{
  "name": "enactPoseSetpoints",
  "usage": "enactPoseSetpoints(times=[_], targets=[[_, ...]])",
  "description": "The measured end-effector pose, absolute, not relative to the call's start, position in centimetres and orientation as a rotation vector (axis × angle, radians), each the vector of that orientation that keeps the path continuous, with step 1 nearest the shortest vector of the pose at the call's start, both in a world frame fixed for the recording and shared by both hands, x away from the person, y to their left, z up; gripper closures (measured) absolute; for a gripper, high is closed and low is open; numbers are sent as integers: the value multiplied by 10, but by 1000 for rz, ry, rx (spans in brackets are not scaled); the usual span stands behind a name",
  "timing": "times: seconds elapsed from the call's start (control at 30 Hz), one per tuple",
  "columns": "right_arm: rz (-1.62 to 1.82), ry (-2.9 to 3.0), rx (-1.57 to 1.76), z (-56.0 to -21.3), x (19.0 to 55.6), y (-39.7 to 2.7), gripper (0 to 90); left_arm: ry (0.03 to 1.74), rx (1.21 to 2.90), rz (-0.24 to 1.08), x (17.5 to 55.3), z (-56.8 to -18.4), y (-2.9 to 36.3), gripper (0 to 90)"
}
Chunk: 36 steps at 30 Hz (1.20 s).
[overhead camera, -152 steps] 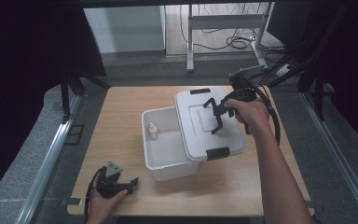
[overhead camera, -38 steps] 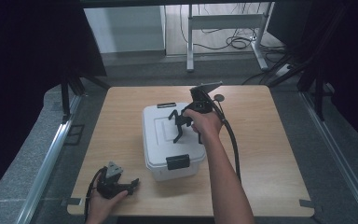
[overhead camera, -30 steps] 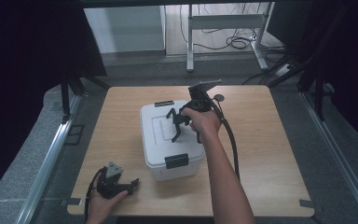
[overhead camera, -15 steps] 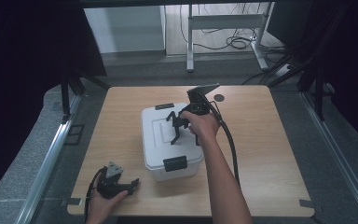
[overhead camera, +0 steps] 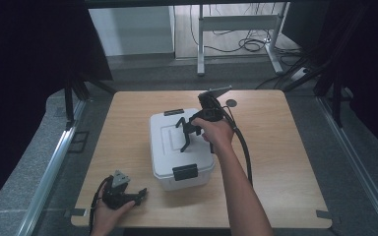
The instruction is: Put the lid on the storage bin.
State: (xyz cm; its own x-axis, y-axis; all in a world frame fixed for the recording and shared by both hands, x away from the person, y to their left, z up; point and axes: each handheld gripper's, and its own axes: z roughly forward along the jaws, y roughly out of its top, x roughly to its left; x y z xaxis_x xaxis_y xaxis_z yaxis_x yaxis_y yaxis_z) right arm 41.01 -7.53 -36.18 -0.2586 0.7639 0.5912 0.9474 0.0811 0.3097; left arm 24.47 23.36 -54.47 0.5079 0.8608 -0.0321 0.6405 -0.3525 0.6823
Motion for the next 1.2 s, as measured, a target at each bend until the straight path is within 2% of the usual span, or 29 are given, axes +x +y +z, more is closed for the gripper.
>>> enactPoseSetpoints(times=[0.33, 0.57, 1.2], targets=[[-1038, -2165, -1656, -354, 400, -115, 626, 1224, 2107, 443, 245, -545, 233, 122], [-1112, -2149, -1642, -360, 390, -154, 590, 1224, 2107, 443, 245, -545, 233, 122], [-1257, -2105, -1671, -421, 355, -235, 495, 1230, 2102, 444, 244, -545, 233, 123]])
